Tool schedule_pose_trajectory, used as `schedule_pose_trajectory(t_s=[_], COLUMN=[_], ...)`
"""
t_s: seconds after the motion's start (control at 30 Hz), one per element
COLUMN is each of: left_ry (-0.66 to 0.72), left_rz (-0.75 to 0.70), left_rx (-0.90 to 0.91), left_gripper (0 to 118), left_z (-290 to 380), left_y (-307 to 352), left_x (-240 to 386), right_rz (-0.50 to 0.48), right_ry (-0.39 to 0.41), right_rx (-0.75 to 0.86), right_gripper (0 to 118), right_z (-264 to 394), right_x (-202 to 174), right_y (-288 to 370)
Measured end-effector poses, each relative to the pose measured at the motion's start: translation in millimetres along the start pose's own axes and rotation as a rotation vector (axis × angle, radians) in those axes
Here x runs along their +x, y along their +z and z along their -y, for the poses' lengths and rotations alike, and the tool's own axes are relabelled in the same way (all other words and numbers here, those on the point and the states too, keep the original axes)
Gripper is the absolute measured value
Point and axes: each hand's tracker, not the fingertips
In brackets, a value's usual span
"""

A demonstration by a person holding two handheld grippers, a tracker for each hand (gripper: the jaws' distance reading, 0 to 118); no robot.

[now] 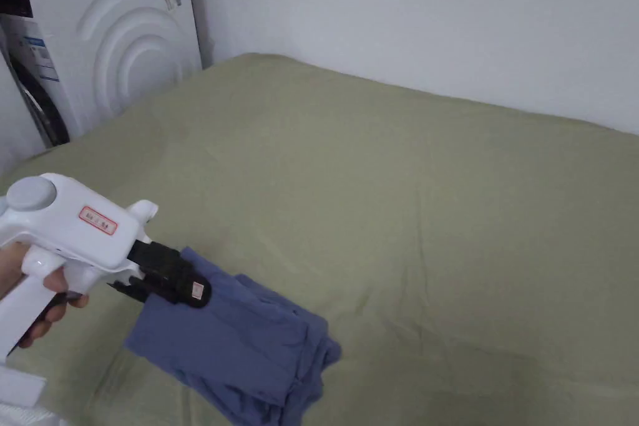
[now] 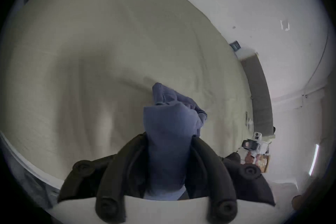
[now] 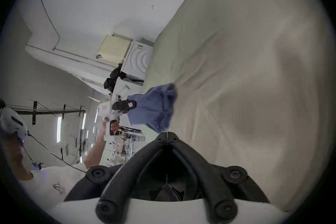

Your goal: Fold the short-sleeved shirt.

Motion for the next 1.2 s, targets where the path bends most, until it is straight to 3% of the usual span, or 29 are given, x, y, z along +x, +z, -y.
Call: schedule_pose_trajectory(t_s=[0.17, 0.23, 0.27, 0.3, 0.53, 0.6, 0.63, 0.67, 0.7, 0.73, 0.77, 0.8, 0.93, 1.0, 1.1, 1.2], left_ry=[0.046, 0.042, 0.031, 0.018, 0.060, 0.013, -0.011, -0.014, -0.027, -0.044, -0.061, -0.112, -0.213, -0.289, -0.444, -0.515], left_rz=[-0.090, -0.101, -0.148, -0.164, -0.238, -0.254, -0.261, -0.255, -0.204, -0.166, -0.173, -0.199, -0.067, -0.098, -0.185, -0.255], left_rx=[-0.037, -0.032, -0.008, 0.026, 0.140, 0.176, 0.216, 0.249, 0.306, 0.329, 0.347, 0.374, 0.480, 0.540, 0.730, 0.970], left_gripper=[36, 85, 104, 110, 109, 103, 87, 52, 52, 36, 5, 0, 0, 0, 0, 0], left_z=[-26.1, -27.9, -32.4, -31.2, -0.7, 13.6, 20.3, 28.0, 37.1, 42.8, 50.9, 59.3, 93.5, 114.1, 146.7, 179.8], left_y=[7.6, 4.0, 3.7, 6.5, 52.1, 65.2, 69.2, 72.9, 74.7, 72.0, 64.1, 60.4, 22.1, -0.4, -30.7, -57.6], left_x=[-33.5, -33.5, -34.0, -34.5, -21.4, 3.6, 17.4, 31.1, 47.7, 63.7, 88.3, 108.0, 209.1, 277.1, 358.4, 417.3], right_rz=[0.048, 0.063, 0.067, 0.071, 0.075, 0.076, 0.078, 0.085, 0.103, 0.134, 0.153, 0.179, 0.378, 0.549, 0.728, 0.907], right_ry=[0.010, 0.012, 0.010, 0.004, 0.041, 0.073, 0.088, 0.115, 0.144, 0.171, 0.202, 0.232, 0.433, 0.526, 0.664, 0.788], right_rx=[0.006, 0.009, 0.013, 0.018, 0.060, 0.093, 0.106, 0.127, 0.152, 0.177, 0.204, 0.232, 0.370, 0.483, 0.665, 0.810], right_gripper=[0, 0, 0, 0, 0, 0, 0, 0, 0, 0, 0, 0, 0, 0, 0, 0], right_z=[-0.5, -0.8, -0.9, -0.8, -6.0, -8.6, -9.4, -10.5, -10.7, -11.3, -11.9, -12.9, -12.8, -12.5, -14.6, -14.7], right_x=[-5.4, -5.6, -5.2, -5.3, -14.4, -21.1, -25.4, -31.2, -40.2, -47.7, -55.5, -64.5, -111.5, -134.2, -156.1, -180.7], right_y=[7.5, 10.2, 12.1, 14.1, 44.8, 58.8, 64.9, 72.2, 79.3, 85.9, 93.1, 100.1, 123.9, 133.3, 141.9, 138.5])
